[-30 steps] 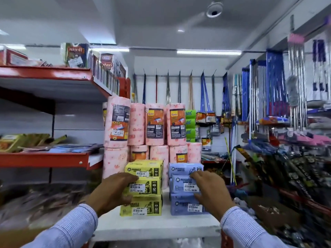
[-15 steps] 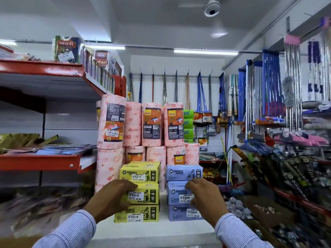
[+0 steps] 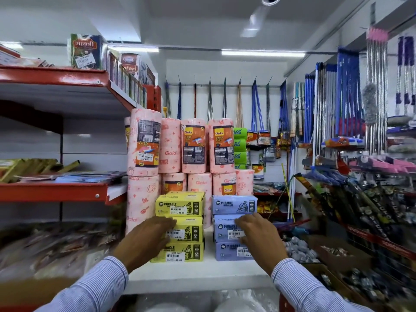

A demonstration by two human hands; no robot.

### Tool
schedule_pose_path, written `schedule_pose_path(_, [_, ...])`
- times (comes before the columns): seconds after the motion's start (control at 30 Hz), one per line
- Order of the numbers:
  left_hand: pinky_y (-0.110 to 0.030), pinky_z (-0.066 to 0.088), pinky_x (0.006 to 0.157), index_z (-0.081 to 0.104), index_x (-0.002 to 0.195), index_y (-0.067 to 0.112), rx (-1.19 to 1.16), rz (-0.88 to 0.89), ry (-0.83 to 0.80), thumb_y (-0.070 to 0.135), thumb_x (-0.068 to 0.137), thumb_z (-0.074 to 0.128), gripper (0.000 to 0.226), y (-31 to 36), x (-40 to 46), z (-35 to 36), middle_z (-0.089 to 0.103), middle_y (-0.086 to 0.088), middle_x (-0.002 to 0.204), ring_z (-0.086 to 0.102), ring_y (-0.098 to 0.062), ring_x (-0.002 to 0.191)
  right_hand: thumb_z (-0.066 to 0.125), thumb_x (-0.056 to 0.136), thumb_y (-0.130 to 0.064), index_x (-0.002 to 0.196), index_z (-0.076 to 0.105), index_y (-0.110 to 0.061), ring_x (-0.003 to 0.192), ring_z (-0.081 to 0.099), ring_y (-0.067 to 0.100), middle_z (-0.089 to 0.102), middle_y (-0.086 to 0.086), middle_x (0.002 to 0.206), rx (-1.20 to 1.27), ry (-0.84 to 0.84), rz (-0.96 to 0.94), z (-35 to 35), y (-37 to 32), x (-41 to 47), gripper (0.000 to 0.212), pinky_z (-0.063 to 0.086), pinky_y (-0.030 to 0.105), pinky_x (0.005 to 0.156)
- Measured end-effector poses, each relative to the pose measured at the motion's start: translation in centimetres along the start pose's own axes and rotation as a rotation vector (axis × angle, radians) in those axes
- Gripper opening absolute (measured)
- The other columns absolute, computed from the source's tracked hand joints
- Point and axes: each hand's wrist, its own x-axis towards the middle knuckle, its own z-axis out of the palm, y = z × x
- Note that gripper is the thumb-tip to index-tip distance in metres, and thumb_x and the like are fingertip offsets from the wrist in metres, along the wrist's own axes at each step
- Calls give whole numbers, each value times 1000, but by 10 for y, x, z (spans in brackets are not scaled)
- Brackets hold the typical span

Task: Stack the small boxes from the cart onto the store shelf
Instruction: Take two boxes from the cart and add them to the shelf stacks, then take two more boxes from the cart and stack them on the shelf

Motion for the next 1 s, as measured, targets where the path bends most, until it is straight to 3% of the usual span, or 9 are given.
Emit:
schedule_pose_path(0.07, [-40, 34, 111, 39, 144, 24, 75, 47, 61, 38, 86, 69, 66, 4, -11, 6, 40, -3, 152, 39, -25, 138, 83, 69, -28, 119, 60, -17, 105, 58, 26, 66, 5, 119, -22, 33, -24, 1, -4, -11, 56, 55, 40, 85])
schedule_pose_path(0.17, [-49, 28, 112, 25, 150, 26, 127, 106, 110, 51, 84, 60, 79, 22, -38, 16, 22, -7, 159, 19, -30, 146, 71, 81, -40, 140, 41, -13, 131, 42, 34, 46, 12, 145, -4, 50, -44, 3, -15, -38, 72, 40, 49, 107])
schedule_pose_path(0.27, [-55, 23, 115, 19, 152, 24, 113, 122, 128, 56, 83, 56, 84, 50, -72, 26, 11, -11, 162, 8, -34, 148, 61, 87, -45, 147, 27, -14, 142, 22, 36, 27, 14, 156, 31, 24, -58, 4, -28, -71, 75, 29, 56, 113])
schedule_pose_path(0.4, [-60, 21, 115, 11, 153, 23, 82, 107, 21, 57, 84, 56, 89, 79, -119, 51, 1, -14, 162, 0, -34, 148, 56, 88, -49, 150, 16, -19, 146, 7, 36, 10, 13, 160, 62, -101, -80, 15, -42, -126, 80, 22, 58, 114])
schedule_pose_path(0.53, [-60, 23, 114, 17, 152, 21, -1, 79, -108, 55, 86, 56, 84, 100, -178, 93, 8, -16, 161, 4, -35, 148, 58, 88, -47, 150, 19, -17, 145, 10, 37, 14, 13, 160, 114, -237, -102, 47, -58, -196, 79, 25, 57, 114])
schedule_pose_path(0.63, [-55, 23, 116, 21, 151, 19, -98, 89, -219, 49, 86, 60, 81, 113, -224, 128, 14, -15, 161, 9, -33, 148, 49, 91, -50, 150, 19, -16, 145, 14, 35, 18, 13, 159, 179, -355, -63, 76, -66, -253, 74, 26, 54, 114])
schedule_pose_path(0.73, [-53, 27, 115, 24, 150, 18, -177, 66, -382, 46, 85, 62, 81, 125, -280, 172, 20, -13, 160, 15, -32, 147, 41, 88, -58, 146, 31, -13, 139, 30, 39, 33, 14, 153, 217, -539, 22, 112, -73, -311, 75, 35, 54, 109])
schedule_pose_path(0.87, [-52, 33, 111, 35, 145, 15, -270, 20, -584, 46, 82, 54, 73, 149, -356, 231, 38, -12, 153, 32, -33, 141, 75, 73, -46, 136, 47, -5, 125, 48, 41, 51, 20, 139, 196, -820, 61, 168, -81, -390, 80, 46, 54, 97])
schedule_pose_path(1.0, [-55, 40, 106, 28, 145, 14, -365, -23, -834, 44, 82, 52, 74, 170, -427, 300, 38, -16, 152, 39, -37, 136, 61, 87, -40, 145, 27, -10, 136, 32, 32, 32, 13, 152, 239, -1140, 85, 221, -94, -460, 74, 36, 45, 105])
